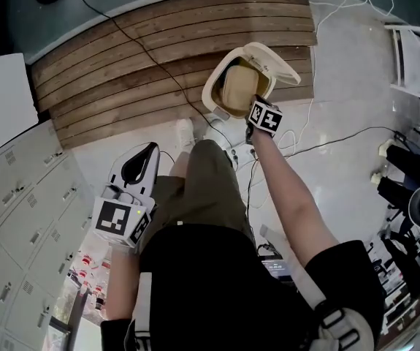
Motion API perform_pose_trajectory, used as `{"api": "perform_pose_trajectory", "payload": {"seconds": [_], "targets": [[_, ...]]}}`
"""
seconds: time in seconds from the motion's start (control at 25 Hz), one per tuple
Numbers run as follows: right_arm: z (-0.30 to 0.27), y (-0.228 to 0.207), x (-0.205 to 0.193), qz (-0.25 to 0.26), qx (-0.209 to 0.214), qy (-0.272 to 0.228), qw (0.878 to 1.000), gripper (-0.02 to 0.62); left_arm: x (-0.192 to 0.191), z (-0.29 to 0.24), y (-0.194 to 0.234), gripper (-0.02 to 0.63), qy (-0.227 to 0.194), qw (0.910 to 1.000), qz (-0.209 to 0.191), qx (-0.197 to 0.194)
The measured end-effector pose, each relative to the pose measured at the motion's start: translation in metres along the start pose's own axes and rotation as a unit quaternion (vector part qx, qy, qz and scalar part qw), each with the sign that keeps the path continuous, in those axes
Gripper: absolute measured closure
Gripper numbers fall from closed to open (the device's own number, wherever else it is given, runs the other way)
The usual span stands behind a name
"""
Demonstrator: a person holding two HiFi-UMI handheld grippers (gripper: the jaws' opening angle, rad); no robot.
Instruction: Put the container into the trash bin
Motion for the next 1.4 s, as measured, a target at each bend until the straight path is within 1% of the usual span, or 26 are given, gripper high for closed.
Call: {"api": "perform_pose_trajectory", "payload": {"seconds": [0.2,0.52,0.8,1.0,1.24,1.4], "targets": [[-0.015,-0.003,-0.006,-0.01,-0.017,0.008,1.0,0.575,-0.01,0.003,0.006,0.598,0.005,0.9998,0.012,0.012],[-0.032,0.002,-0.014,-0.001,-0.018,0.027,0.999,0.575,-0.022,0.009,0.009,0.598,0.011,0.9992,0.029,0.025],[-0.043,0.001,-0.021,-0.021,-0.034,0.043,0.998,0.575,-0.036,0.015,0.012,0.598,0.014,0.9983,0.045,0.035],[-0.051,0.002,-0.022,-0.027,-0.038,0.049,0.998,0.575,-0.038,0.018,0.015,0.598,0.012,0.9978,0.051,0.04],[-0.056,0.004,-0.023,-0.022,-0.052,0.056,0.997,0.574,-0.043,0.02,0.016,0.598,0.012,0.9972,0.059,0.045],[-0.058,0.005,-0.023,-0.027,-0.05,0.056,0.997,0.572,-0.045,0.019,0.016,0.598,0.013,0.9969,0.062,0.046]]}}
Point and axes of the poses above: the fingertips, and each gripper's own axes: z backward along the fingers, y to its left, x out of its top, the point moved 7 cm from there along z, backward along the fingers, and after that the axes turned 13 degrees about -y, right-handed, at the moved point
